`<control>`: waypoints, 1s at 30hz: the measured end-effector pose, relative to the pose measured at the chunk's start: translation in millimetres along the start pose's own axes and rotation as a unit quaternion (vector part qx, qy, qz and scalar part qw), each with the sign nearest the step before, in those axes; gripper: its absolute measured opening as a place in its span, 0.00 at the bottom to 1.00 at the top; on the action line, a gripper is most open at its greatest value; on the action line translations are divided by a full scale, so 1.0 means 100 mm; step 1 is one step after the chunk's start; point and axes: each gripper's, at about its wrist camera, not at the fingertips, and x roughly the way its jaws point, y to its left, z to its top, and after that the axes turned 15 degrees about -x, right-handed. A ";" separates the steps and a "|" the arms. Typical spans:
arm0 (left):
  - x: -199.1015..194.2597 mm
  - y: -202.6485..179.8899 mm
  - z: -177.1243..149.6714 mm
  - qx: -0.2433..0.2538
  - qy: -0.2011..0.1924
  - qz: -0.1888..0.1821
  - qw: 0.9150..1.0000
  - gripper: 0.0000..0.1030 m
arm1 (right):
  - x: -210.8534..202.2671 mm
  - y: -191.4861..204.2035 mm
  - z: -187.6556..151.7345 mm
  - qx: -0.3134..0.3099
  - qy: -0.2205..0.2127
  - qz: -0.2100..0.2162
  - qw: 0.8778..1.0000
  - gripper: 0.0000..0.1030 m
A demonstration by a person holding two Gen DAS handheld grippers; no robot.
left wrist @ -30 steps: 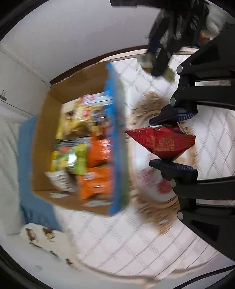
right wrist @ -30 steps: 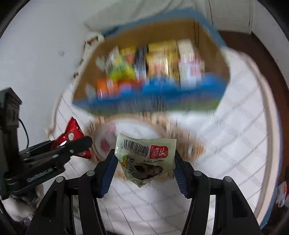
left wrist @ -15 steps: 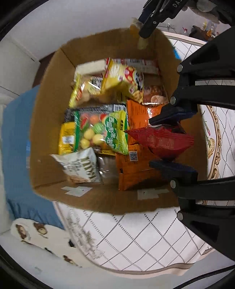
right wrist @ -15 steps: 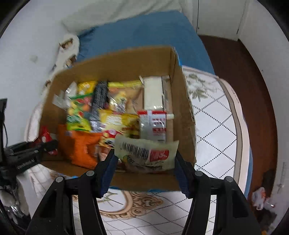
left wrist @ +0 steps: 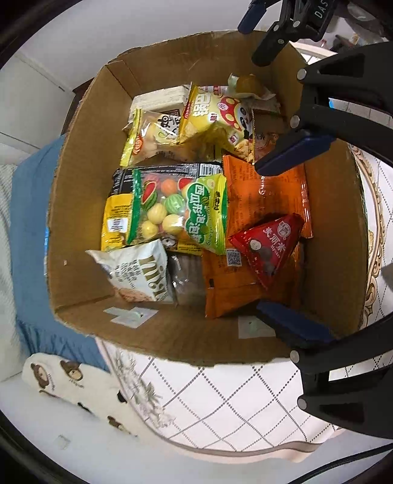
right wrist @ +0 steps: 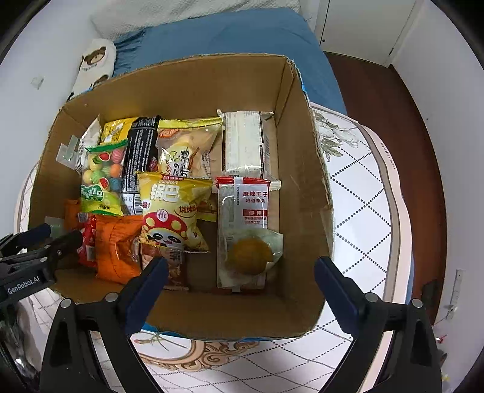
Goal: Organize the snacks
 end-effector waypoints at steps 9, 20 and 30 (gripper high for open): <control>-0.22 0.03 -0.07 -0.007 -0.032 -0.010 0.999 0.83 | -0.22 0.07 -0.06 0.002 -0.038 -0.019 0.999 0.96; -0.65 0.09 -0.31 -0.012 -0.087 -0.024 0.996 0.83 | -0.59 0.26 -0.23 -0.020 -0.083 -0.032 0.996 0.97; -1.18 0.22 -0.89 -0.006 -0.153 -0.032 0.988 0.83 | -1.26 0.45 -0.68 -0.031 -0.157 -0.039 0.986 0.97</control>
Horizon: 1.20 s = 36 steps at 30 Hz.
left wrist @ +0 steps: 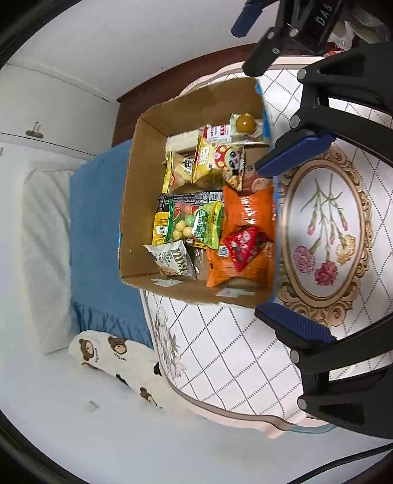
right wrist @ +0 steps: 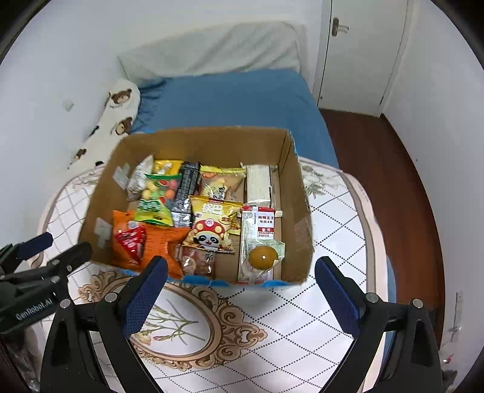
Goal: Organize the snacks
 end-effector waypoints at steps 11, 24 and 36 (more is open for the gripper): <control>-0.87 0.17 -0.51 -0.003 -0.069 -0.007 0.998 0.83 | -0.96 0.18 -0.49 -0.002 -0.072 0.001 0.997 0.97; -1.60 0.28 -0.92 -0.001 -0.115 -0.018 0.993 0.83 | -1.86 0.37 -0.93 -0.010 -0.127 -0.008 0.992 0.99; -1.98 0.32 -1.10 -0.002 -0.151 -0.030 0.988 0.96 | -2.30 0.51 -1.14 -0.023 -0.149 -0.015 0.988 1.00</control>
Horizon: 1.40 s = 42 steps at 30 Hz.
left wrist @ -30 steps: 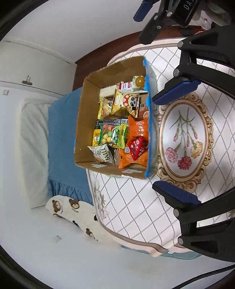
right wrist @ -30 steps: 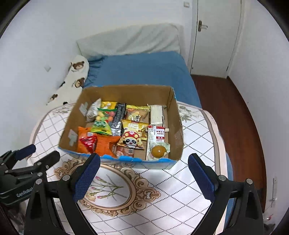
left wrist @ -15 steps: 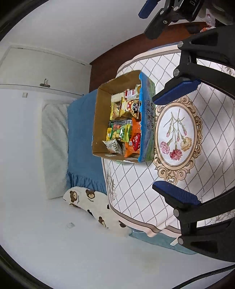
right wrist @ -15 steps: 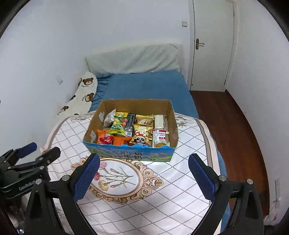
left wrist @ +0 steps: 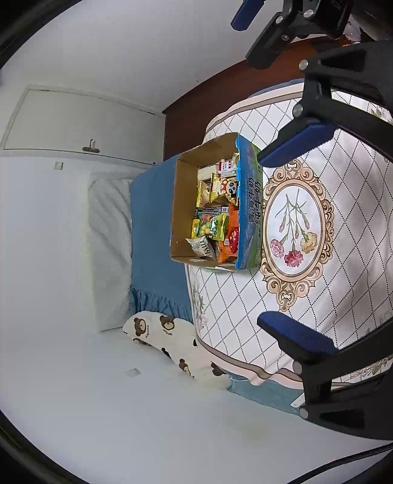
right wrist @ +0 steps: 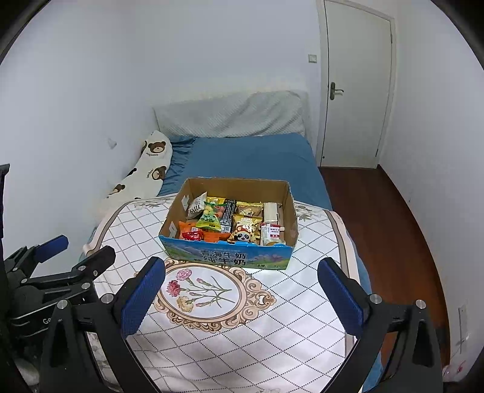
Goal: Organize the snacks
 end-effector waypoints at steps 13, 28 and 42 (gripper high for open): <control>0.15 -0.02 0.05 -0.002 0.006 -0.001 1.000 0.99 | 0.16 -0.15 0.00 0.013 0.003 -0.030 0.999 1.00; 0.87 -0.09 0.29 -0.003 0.013 0.039 0.999 0.99 | 0.93 -0.34 0.13 0.022 0.025 -0.057 0.998 1.00; 1.43 -0.15 0.36 0.003 0.047 0.054 0.997 0.99 | 1.67 -0.46 0.15 0.034 0.064 -0.063 0.995 1.00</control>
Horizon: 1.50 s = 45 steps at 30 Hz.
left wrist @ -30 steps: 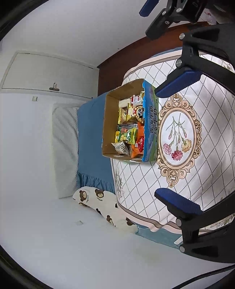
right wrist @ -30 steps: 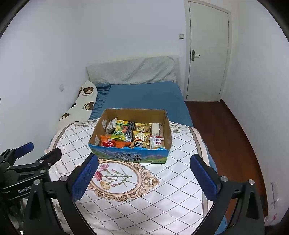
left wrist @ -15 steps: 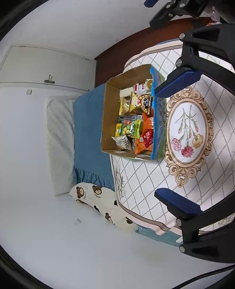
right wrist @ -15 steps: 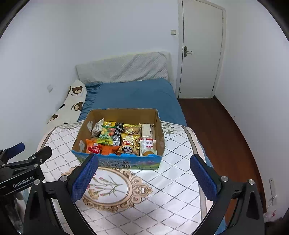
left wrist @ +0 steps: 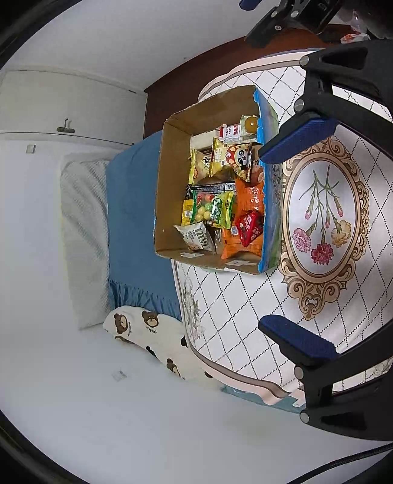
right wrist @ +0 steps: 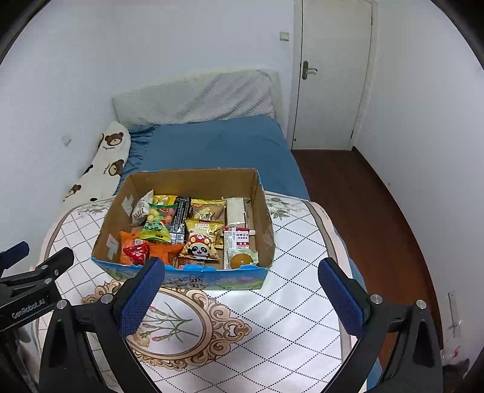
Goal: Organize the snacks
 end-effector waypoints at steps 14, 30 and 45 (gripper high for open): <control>0.02 -0.08 0.02 0.010 -0.004 -0.010 1.000 0.99 | 0.01 -0.01 0.04 -0.002 -0.004 0.000 1.000 1.00; -0.02 -0.12 0.01 0.016 -0.009 -0.011 1.000 0.99 | -0.02 -0.01 0.02 -0.006 -0.001 -0.003 1.000 1.00; -0.08 -0.13 0.01 0.019 -0.011 -0.014 1.000 0.99 | -0.06 -0.04 0.01 -0.005 -0.001 -0.002 1.000 1.00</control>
